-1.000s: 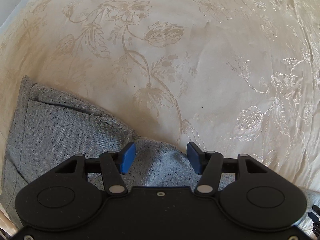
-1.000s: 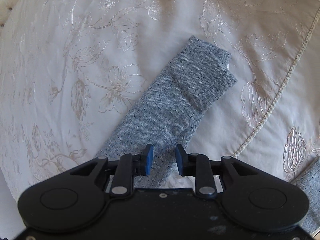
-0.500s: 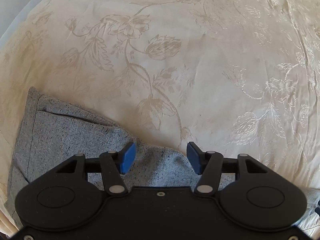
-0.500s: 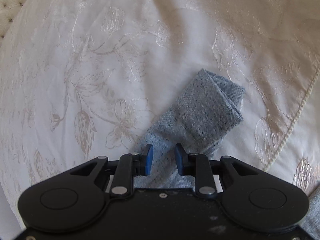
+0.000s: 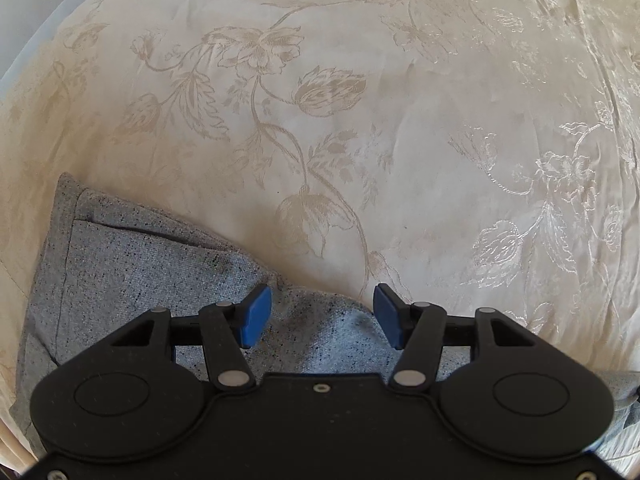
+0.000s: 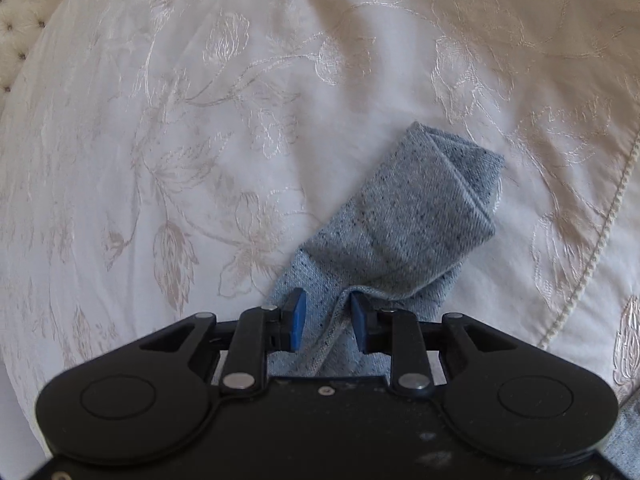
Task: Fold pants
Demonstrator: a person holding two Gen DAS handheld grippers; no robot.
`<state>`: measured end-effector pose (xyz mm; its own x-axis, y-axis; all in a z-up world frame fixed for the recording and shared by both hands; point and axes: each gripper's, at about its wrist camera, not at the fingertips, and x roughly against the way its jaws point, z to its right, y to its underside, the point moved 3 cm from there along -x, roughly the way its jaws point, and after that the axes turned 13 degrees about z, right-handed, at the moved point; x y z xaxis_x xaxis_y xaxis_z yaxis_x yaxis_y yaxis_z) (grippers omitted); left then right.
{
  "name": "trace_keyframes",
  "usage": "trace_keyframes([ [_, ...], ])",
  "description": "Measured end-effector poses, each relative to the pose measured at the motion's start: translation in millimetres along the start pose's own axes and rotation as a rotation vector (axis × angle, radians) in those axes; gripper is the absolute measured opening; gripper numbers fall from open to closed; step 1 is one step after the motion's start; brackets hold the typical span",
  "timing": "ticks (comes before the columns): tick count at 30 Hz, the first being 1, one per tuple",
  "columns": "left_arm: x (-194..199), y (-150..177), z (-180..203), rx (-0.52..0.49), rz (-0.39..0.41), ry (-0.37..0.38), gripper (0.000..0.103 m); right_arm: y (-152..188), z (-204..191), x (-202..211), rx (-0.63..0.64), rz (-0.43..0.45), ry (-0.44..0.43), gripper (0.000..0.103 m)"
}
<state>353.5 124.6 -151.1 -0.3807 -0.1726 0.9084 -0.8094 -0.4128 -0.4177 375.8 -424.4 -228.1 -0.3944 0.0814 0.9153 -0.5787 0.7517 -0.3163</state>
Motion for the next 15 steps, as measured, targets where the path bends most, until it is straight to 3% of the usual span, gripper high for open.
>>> trace_keyframes([
  [1,0,0,-1,0.004,0.0,0.001,0.062,-1,-3,-2,0.013,-0.004,0.015,0.022],
  [2,0,-1,-3,0.01,-0.001,0.002,0.062,-1,-6,-2,0.042,0.0,0.025,0.003],
  [7,4,-3,-13,0.038,-0.009,0.018,0.062,-6,-21,24,0.16,0.047,0.012,0.002],
  [12,2,-6,-19,0.049,-0.022,0.018,0.062,-28,-44,78,0.248,0.138,-0.081,0.002],
  [15,-11,-11,-19,0.043,-0.074,0.016,0.062,-37,-57,102,0.282,0.167,-0.129,0.002],
])
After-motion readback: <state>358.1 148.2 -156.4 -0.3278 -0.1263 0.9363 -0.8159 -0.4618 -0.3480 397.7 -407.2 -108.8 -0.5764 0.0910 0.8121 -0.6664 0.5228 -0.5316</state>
